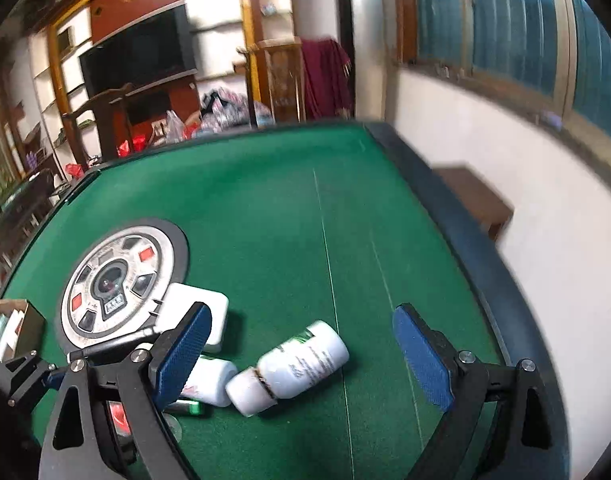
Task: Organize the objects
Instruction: 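Grasp the black green-tipped marker with the left gripper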
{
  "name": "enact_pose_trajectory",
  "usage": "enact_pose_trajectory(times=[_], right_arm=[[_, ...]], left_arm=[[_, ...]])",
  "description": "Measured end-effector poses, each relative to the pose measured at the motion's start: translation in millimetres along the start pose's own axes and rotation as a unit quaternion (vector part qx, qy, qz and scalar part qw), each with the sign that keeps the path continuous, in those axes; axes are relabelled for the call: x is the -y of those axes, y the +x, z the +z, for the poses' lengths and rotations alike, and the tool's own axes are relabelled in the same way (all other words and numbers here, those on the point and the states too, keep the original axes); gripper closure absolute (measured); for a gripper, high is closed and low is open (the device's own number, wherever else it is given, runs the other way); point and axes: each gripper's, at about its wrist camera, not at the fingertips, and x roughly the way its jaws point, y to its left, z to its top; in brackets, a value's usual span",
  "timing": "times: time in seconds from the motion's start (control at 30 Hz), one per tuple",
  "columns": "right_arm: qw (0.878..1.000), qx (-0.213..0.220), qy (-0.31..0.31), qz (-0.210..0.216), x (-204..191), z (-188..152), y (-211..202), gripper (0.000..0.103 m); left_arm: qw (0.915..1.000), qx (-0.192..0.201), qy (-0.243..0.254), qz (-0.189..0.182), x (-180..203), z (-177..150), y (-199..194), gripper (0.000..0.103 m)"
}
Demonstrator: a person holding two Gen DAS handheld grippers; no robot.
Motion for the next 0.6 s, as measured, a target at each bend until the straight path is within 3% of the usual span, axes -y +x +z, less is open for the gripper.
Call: enact_pose_trajectory(times=[0.03,0.1,0.27,0.6], right_arm=[[1.000,0.015,-0.008,-0.004,-4.3,0.1,-6.5,0.008],[0.998,0.051,-0.024,-0.014,-11.6,0.2,-22.4,0.007],[0.991,0.118,-0.047,-0.034,-21.9,1.5,-49.6,0.000],[0.997,0.079,-0.023,-0.011,-12.3,4.6,-37.0,0.000]], left_arm=[[0.9999,-0.016,0.004,-0.005,4.4,-4.4,3.7,0.054],[0.9993,-0.012,0.033,0.013,17.7,-13.9,0.9,0.056],[0.9992,-0.019,0.035,-0.012,36.5,-29.7,-8.3,0.056],[0.9996,-0.013,0.013,-0.021,47.0,-38.7,-13.1,0.056]])
